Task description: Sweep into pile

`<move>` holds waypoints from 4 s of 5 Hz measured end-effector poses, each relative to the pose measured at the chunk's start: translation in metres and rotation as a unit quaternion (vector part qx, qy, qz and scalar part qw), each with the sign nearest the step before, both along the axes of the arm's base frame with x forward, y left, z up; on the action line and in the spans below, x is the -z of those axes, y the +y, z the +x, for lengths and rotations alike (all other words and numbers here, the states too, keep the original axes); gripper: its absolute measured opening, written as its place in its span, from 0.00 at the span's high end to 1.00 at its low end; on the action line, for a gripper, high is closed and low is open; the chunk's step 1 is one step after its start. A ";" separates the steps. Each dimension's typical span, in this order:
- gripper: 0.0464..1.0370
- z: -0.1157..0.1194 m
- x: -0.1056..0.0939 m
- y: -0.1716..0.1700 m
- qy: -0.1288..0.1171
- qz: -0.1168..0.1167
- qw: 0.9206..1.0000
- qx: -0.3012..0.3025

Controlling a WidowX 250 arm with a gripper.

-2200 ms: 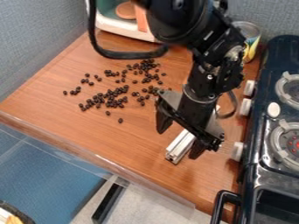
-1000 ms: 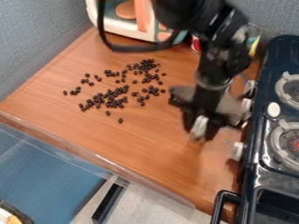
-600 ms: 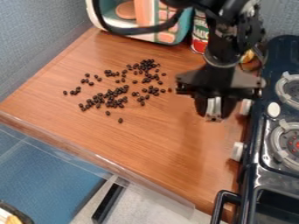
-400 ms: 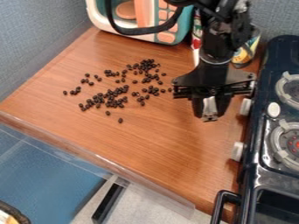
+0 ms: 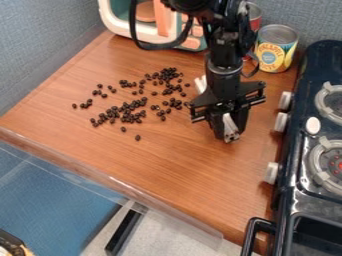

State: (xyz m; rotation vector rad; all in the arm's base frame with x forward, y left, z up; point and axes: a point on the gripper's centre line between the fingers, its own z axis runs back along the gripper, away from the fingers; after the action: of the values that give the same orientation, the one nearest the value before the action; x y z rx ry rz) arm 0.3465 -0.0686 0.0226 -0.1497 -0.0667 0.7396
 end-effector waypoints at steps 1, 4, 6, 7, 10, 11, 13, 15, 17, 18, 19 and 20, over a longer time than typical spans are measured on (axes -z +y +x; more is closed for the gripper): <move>0.67 0.011 0.000 0.004 0.001 -0.017 1.000 -0.006; 0.67 0.038 0.000 0.008 0.002 -0.019 1.000 0.008; 0.67 0.045 0.004 0.021 -0.004 0.003 1.000 0.001; 0.67 0.041 0.010 0.028 -0.008 0.017 1.000 -0.005; 0.67 0.011 0.011 0.058 -0.015 0.007 1.000 -0.023; 0.67 0.006 0.012 0.066 -0.011 -0.008 1.000 -0.021; 0.67 -0.010 0.014 0.082 0.005 -0.022 1.000 -0.017; 0.67 -0.036 0.015 0.096 0.006 -0.016 1.000 -0.021; 0.67 -0.066 0.016 0.106 0.013 -0.005 1.000 -0.028; 0.67 -0.077 0.017 0.111 0.015 0.002 0.999 -0.032; 0.67 -0.080 0.016 0.113 0.012 0.011 1.000 -0.024; 0.67 -0.090 0.016 0.118 0.017 0.025 0.999 -0.015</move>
State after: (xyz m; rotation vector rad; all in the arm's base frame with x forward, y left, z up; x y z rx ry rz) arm 0.2565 0.0491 0.0070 -0.0887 -0.0542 0.7692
